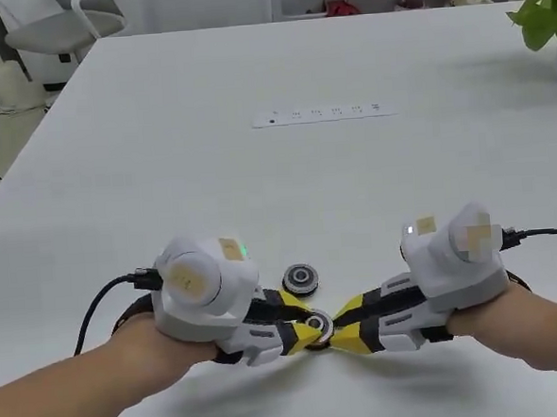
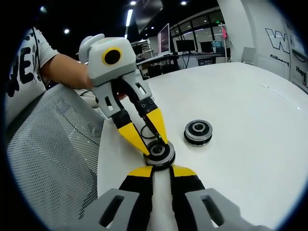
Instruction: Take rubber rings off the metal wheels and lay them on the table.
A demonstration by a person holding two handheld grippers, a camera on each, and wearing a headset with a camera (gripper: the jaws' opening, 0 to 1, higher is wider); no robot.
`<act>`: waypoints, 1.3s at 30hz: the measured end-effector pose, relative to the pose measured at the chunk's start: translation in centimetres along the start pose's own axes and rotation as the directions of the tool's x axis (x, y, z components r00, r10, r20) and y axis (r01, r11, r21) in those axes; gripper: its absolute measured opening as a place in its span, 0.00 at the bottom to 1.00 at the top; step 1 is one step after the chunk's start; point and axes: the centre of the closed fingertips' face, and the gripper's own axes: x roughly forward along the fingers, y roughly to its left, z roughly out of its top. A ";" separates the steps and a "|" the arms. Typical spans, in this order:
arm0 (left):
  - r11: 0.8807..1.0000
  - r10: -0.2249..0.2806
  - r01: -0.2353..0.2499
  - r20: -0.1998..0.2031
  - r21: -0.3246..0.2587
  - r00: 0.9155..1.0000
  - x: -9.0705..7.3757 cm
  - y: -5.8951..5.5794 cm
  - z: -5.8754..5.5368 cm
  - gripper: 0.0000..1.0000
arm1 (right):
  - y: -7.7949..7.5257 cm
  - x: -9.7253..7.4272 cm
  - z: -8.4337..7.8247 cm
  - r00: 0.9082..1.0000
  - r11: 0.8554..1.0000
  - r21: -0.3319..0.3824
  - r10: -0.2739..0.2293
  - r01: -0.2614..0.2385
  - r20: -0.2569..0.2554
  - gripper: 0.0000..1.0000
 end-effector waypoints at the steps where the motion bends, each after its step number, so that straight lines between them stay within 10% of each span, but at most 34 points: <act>1: 1.000 0.000 0.000 0.002 0.000 1.000 0.0 0.0 0.0 0.14 | 0.0 0.0 0.0 1.000 1.000 0.012 0.005 -0.005 -0.001 0.07; 12: 1.000 0.021 -0.021 -0.001 0.019 1.000 -0.1 -0.3 -0.1 0.13 | -0.5 -0.3 0.0 1.000 0.988 0.157 -0.014 0.011 0.017 0.00; 22: 0.999 0.024 -0.024 -0.009 0.031 1.000 -0.1 -0.5 -0.1 0.13 | -1.1 -1.1 0.6 0.994 0.940 0.341 -0.023 -0.015 0.108 0.00; 39: 0.998 0.055 -0.054 -0.031 0.034 0.998 -0.1 -0.5 -0.1 0.12 | -0.8 -1.3 1.3 0.986 0.908 0.416 -0.015 -0.055 0.163 0.00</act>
